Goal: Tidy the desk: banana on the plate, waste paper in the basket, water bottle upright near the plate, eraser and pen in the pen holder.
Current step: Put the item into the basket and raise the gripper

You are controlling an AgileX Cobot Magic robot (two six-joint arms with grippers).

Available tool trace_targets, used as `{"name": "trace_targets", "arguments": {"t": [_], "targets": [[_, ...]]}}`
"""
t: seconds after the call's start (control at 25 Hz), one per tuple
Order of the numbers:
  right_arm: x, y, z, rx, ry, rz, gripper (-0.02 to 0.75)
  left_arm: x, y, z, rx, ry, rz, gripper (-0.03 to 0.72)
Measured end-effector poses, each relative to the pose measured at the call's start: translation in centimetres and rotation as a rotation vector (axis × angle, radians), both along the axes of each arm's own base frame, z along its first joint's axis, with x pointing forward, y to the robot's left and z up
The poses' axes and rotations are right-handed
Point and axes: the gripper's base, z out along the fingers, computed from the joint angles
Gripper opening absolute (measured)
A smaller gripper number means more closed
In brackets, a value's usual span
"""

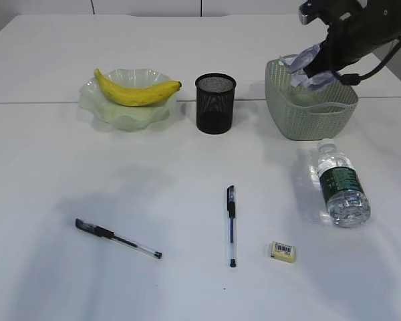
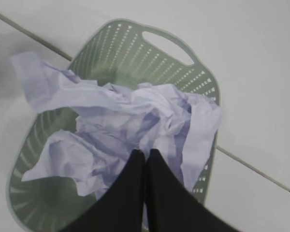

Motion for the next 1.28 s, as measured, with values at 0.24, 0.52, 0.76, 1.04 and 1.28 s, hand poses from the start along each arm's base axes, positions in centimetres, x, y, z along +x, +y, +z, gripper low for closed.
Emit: {"name": "trace_targets", "arguments": {"t": [0.24, 0.52, 0.76, 1.04, 1.28], "targets": [[0.5, 0.0, -1.2, 0.017, 0.017, -0.015, -0.015, 0.0, 0.0, 0.0, 0.0, 0.0, 0.0, 0.328], [0.5, 0.1, -1.1, 0.025, 0.006, -0.019, 0.031, 0.0, 0.0, 0.0, 0.0, 0.0, 0.0, 0.328], [0.5, 0.0, -1.1, 0.04, 0.005, -0.032, 0.266, 0.0, 0.0, 0.0, 0.0, 0.0, 0.0, 0.328], [0.4, 0.0, -1.3, 0.065, 0.033, -0.063, 0.305, -0.2, 0.0, -0.1, 0.004, 0.024, 0.001, 0.328], [-0.8, -0.2, -0.2, 0.077, 0.106, -0.106, 0.306, -0.2, 0.0, -0.1, -0.008, 0.026, 0.003, 0.328]]}}
